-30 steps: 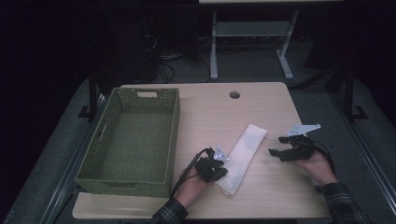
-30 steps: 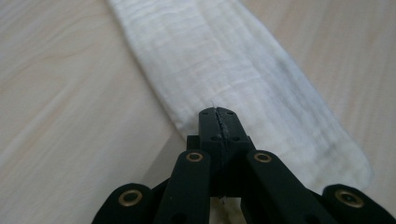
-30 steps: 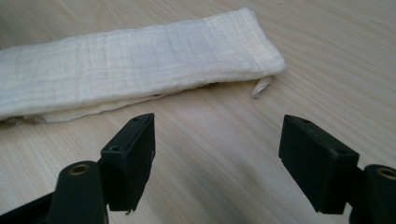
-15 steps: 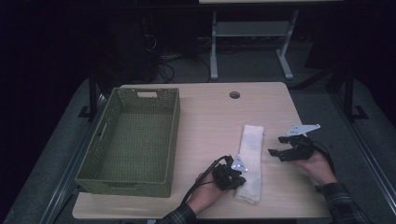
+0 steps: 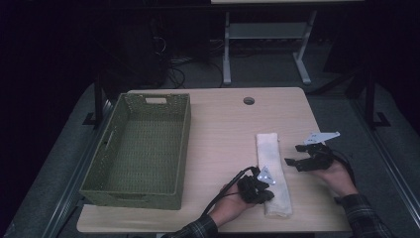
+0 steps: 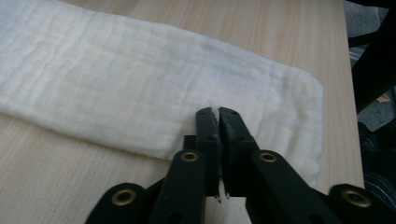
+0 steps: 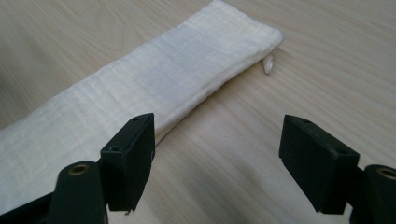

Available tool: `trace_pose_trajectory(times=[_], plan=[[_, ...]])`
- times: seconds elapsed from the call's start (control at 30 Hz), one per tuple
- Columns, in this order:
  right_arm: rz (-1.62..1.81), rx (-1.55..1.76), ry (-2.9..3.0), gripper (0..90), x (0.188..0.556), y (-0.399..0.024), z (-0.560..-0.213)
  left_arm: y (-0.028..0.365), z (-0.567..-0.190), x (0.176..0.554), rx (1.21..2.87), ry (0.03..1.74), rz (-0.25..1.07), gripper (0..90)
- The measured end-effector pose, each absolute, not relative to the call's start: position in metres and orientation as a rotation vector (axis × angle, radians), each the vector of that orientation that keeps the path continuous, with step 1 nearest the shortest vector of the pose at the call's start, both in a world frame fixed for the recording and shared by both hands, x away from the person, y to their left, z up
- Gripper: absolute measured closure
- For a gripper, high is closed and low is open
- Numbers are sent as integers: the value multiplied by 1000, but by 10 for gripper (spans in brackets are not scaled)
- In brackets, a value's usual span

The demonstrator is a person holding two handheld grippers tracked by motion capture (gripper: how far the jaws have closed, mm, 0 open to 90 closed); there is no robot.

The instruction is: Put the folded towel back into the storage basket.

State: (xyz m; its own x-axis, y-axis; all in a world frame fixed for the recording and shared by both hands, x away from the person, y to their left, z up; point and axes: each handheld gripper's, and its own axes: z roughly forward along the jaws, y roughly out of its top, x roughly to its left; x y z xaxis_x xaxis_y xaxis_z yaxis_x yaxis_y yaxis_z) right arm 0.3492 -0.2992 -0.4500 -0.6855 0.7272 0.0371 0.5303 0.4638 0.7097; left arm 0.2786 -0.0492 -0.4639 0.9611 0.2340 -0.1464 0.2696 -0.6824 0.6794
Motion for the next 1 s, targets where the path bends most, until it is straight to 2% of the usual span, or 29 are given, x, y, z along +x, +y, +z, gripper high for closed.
trace_pose_trajectory(times=[0.23, 0.63, 0.83, 1.0], plan=[[1048, 1092, 2443, 264, 349, -300, -450, -45, -453, 290, 2340, 293, -25, 592], [1048, 1091, 2450, 264, 350, -301, -451, -65, -451, 313, 2362, 147, 0, 270], [1047, 1092, 2451, 264, 350, -302, -451, -74, -463, 311, 2410, 76, 5, 141], [1042, 1088, 2455, 264, 350, -303, -452, -78, -468, 309, 2429, 65, 16, 131]])
